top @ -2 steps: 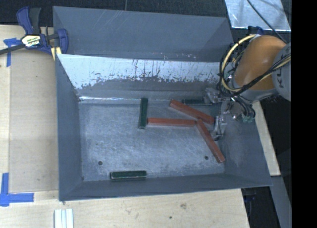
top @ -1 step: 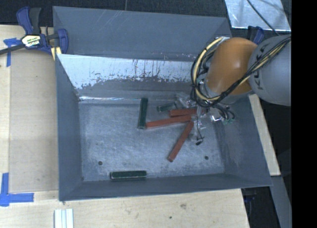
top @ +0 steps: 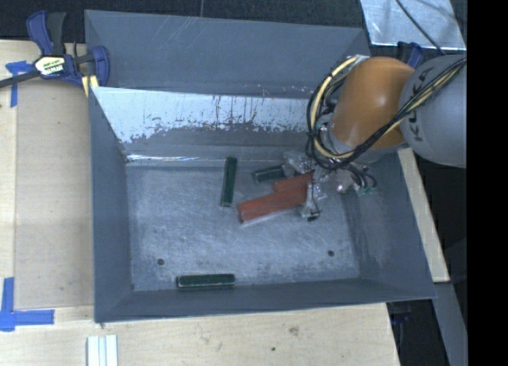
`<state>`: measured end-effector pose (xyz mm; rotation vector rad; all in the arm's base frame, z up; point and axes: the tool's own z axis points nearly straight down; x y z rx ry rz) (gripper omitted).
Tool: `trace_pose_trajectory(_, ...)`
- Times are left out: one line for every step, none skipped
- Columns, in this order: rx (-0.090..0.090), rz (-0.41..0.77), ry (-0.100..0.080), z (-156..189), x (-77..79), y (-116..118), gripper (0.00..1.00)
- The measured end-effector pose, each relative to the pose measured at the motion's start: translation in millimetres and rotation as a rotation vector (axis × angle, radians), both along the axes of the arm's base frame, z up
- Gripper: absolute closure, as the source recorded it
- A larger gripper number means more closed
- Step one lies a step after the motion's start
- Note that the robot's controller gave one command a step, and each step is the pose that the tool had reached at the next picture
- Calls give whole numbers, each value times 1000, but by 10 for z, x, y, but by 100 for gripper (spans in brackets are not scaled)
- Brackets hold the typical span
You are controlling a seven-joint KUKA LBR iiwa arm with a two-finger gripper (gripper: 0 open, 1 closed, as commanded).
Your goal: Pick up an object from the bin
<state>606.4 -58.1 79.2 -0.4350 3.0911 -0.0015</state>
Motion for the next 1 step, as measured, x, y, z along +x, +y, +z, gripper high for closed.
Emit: trace_pose_trajectory(-8, 299, 7, 2468, 88, -107, 100)
